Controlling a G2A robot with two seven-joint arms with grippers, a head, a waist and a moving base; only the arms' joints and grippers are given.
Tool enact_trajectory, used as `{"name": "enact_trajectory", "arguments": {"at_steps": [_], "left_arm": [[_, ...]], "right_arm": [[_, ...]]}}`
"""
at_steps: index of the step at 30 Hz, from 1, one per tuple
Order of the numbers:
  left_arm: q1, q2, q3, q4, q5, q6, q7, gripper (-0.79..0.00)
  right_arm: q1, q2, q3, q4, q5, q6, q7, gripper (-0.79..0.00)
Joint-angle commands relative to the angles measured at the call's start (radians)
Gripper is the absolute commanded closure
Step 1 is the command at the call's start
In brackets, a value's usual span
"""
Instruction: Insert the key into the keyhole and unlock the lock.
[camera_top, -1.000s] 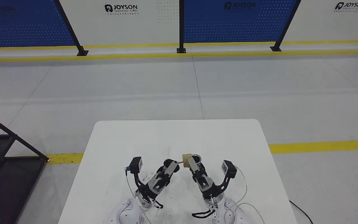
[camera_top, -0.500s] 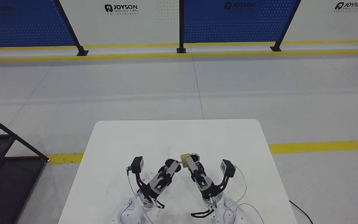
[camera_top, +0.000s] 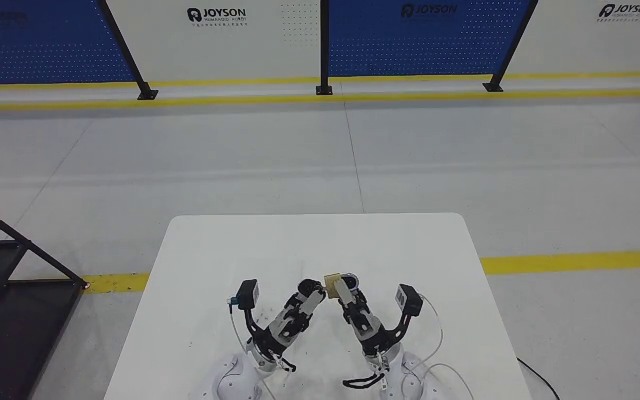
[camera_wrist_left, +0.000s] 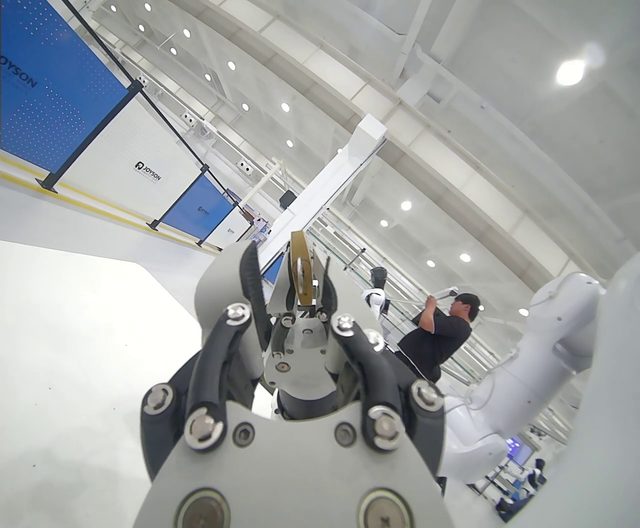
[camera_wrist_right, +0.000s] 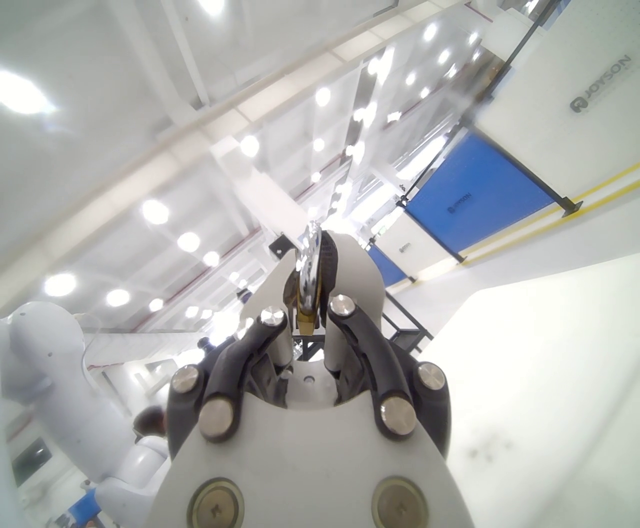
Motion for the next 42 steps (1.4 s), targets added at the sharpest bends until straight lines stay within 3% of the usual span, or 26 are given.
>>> {"name": "enact_trajectory", "arguments": {"at_steps": [1, 15, 22, 32, 42], "left_arm": [[0.002, 0.001, -0.004, 0.0, -0.002, -0.003, 0.0, -0.36], [0.004, 0.001, -0.014, 0.002, -0.009, -0.011, -0.014, -0.206], [0.002, 0.0, -0.015, 0.003, -0.004, -0.005, -0.014, 0.0], [0.005, -0.003, -0.021, -0.007, 0.055, 0.019, 0.002, 0.0], [0.022, -0.009, -0.038, -0.022, 0.278, 0.066, 0.142, 0.0]], "right_arm": [[-0.001, 0.0, 0.003, -0.001, 0.003, -0.002, 0.002, 0.0], [-0.007, -0.003, 0.013, -0.007, 0.018, 0.008, 0.034, 0.0], [-0.008, -0.004, 0.016, -0.008, 0.023, 0.012, 0.047, 0.0], [-0.013, -0.006, 0.02, -0.013, 0.012, 0.02, 0.065, 0.0], [-0.016, -0.005, 0.027, -0.016, 0.034, 0.025, 0.092, 0.0]]}}
